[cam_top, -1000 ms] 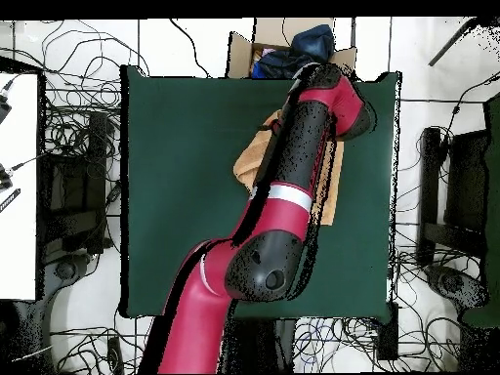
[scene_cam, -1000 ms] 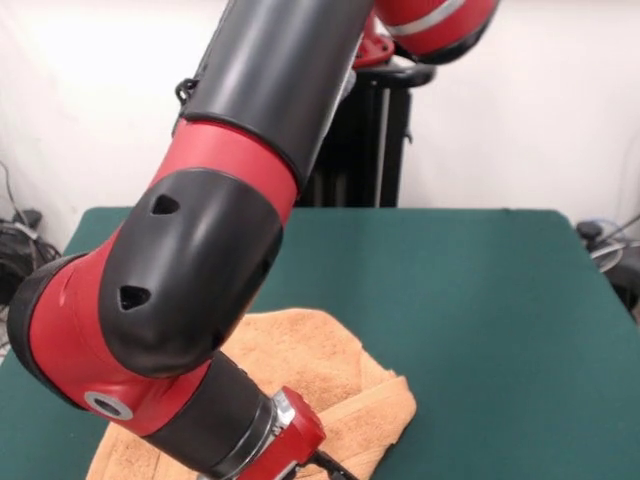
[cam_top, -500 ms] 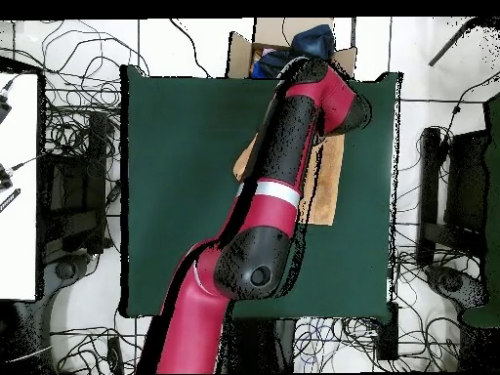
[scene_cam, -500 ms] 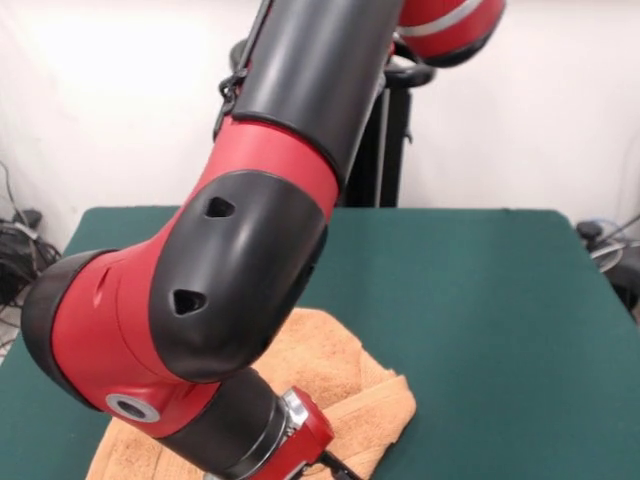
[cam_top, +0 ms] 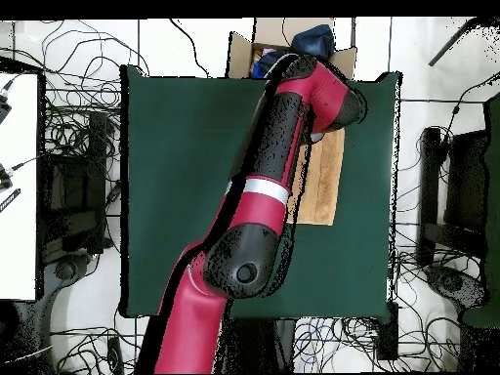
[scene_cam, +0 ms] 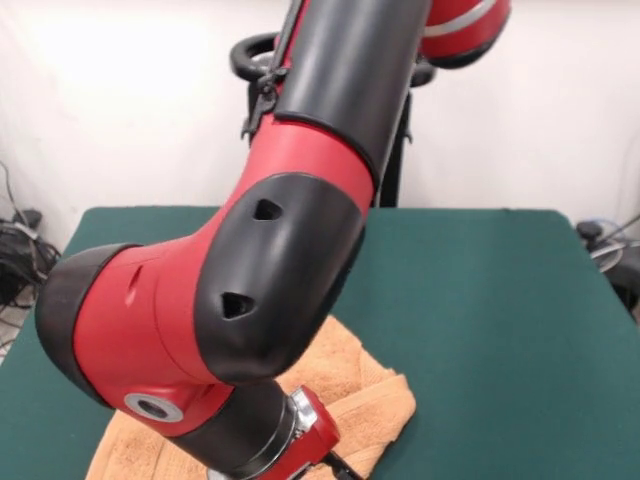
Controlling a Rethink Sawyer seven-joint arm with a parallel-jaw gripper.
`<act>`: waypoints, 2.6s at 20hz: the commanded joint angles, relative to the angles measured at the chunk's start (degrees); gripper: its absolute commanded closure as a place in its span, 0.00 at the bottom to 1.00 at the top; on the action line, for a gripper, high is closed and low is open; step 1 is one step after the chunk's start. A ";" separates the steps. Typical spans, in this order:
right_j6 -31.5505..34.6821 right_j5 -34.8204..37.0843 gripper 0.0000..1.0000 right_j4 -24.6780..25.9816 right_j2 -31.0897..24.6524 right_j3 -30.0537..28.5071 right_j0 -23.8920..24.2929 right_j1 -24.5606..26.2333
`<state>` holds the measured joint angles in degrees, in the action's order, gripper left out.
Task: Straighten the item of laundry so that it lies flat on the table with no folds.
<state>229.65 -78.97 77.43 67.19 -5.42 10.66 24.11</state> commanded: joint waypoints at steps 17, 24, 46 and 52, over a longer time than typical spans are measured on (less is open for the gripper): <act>29.07 1.74 0.00 1.19 8.04 -5.44 -2.61 5.85; 19.59 3.80 0.00 -4.42 -0.15 -13.65 -6.59 0.31; 30.54 3.56 0.00 -5.42 -4.85 -25.80 -21.77 -8.25; 33.59 6.00 0.00 -3.19 -2.18 -22.51 -20.88 -4.28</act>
<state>246.27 -77.53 75.90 67.87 -29.44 -10.63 15.99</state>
